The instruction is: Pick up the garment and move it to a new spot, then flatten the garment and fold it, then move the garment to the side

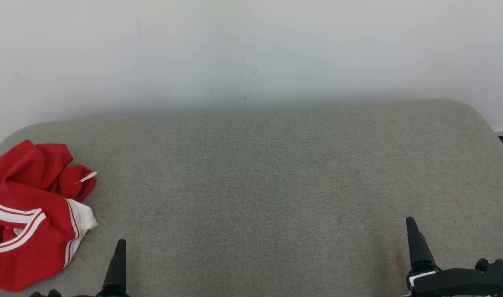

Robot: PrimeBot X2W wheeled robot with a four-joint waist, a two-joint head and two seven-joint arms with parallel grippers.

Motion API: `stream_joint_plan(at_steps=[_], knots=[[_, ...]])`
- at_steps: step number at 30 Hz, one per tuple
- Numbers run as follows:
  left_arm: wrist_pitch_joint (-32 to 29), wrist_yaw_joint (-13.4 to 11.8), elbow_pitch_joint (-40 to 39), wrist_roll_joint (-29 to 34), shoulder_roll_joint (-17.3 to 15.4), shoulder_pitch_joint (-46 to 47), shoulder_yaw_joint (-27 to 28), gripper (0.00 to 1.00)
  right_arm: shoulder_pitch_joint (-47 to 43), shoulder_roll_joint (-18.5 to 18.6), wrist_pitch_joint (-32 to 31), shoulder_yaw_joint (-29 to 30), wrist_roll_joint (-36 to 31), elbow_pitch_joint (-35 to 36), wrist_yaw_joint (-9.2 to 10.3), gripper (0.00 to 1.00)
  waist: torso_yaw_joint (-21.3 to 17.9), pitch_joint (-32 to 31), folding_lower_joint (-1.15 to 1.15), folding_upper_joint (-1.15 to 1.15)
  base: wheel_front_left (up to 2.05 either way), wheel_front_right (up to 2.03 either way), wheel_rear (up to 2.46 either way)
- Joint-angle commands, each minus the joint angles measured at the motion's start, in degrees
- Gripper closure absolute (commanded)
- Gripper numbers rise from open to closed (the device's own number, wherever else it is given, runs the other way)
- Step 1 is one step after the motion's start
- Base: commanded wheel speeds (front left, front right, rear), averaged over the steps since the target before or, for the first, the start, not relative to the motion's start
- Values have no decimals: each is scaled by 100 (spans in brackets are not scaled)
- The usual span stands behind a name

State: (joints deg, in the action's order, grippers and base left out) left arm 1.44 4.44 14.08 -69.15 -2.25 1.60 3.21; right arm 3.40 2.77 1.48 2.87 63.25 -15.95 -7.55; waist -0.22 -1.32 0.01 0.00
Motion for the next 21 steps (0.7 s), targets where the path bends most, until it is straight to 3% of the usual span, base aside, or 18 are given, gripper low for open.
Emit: stream_joint_plan(at_steps=[1,7,21], knots=[[63,-42,-120,284,-38,-19,-25,0,32,21,61,-15,-348,58,3,0,-1,-5,-1,0,0,0,0],[188,-134,-178,1062,-42,-76,-65,0,23,18,161,-70,-1313,21,4,0,-3,-26,-1,0,0,0,0],[452,-302,-226,2678,-61,-226,-144,0,10,10,327,-178,-2755,66,5,0,8,-76,-1,0,0,0,0]])
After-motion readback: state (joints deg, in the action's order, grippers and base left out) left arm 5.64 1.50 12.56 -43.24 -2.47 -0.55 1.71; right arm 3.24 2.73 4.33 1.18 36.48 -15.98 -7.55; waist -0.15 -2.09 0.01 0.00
